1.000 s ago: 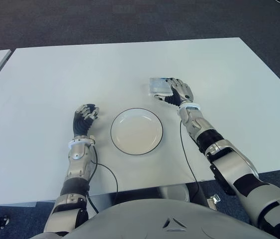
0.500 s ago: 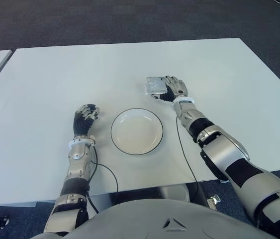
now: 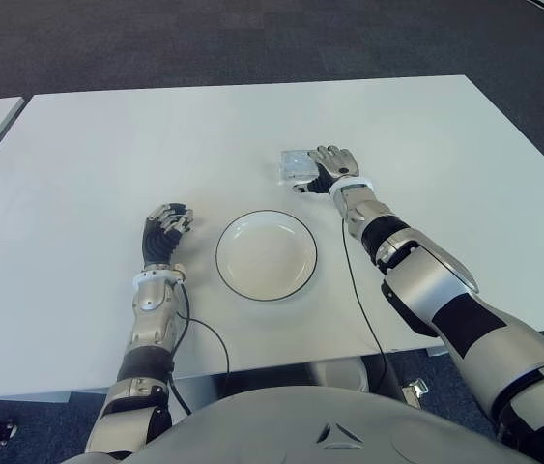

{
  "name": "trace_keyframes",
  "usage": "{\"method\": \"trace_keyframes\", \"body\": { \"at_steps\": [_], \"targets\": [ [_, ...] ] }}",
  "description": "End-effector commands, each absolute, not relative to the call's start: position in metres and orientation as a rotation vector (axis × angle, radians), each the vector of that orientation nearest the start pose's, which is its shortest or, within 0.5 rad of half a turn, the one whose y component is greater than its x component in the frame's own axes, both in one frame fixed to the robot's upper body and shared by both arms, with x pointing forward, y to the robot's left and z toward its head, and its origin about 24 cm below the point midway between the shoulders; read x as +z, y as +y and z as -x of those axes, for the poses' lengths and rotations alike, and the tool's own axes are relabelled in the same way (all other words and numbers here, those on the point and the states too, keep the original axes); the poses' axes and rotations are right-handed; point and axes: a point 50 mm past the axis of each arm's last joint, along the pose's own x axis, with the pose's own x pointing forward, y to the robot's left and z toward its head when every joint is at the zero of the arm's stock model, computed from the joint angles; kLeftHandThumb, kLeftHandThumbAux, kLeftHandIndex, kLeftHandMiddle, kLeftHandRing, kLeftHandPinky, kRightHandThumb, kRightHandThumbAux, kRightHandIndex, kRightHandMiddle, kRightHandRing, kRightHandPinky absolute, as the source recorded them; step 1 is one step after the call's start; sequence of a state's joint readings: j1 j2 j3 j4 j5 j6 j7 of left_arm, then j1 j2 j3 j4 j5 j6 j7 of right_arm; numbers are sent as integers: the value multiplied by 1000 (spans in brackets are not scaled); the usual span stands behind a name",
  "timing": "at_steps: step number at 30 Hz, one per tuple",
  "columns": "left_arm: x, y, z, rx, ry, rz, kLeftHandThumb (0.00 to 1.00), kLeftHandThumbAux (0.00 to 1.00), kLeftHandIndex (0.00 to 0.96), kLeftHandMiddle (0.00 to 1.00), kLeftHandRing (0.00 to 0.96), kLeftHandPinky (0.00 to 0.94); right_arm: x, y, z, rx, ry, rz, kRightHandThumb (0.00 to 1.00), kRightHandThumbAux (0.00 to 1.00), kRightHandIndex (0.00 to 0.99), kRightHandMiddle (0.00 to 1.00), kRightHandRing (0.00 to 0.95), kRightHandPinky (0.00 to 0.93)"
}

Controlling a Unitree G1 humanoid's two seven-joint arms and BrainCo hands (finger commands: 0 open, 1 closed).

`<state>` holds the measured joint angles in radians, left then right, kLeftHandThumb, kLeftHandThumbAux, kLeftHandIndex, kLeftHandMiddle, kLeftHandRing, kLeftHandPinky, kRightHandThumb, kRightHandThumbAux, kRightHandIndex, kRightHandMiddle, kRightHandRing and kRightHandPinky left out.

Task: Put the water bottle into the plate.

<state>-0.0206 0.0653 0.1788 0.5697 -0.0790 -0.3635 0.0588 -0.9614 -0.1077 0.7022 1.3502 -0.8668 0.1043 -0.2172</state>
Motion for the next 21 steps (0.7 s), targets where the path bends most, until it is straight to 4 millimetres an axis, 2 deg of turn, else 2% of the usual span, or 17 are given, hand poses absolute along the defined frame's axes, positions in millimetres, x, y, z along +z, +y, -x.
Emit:
{"method": "trace_keyframes", "body": {
  "at_steps": [1, 21],
  "targets": [
    [-90, 206, -183, 308, 476, 62, 834, 680, 418, 467, 497, 484, 12, -118, -364, 416, 231, 1787, 716, 283, 0, 0, 0, 0],
    [-93, 214, -169, 356, 498, 39, 835, 680, 420, 466, 501, 484, -2, -132, -355, 517, 295, 1945, 659, 377, 0, 0, 0, 0]
  ]
}}
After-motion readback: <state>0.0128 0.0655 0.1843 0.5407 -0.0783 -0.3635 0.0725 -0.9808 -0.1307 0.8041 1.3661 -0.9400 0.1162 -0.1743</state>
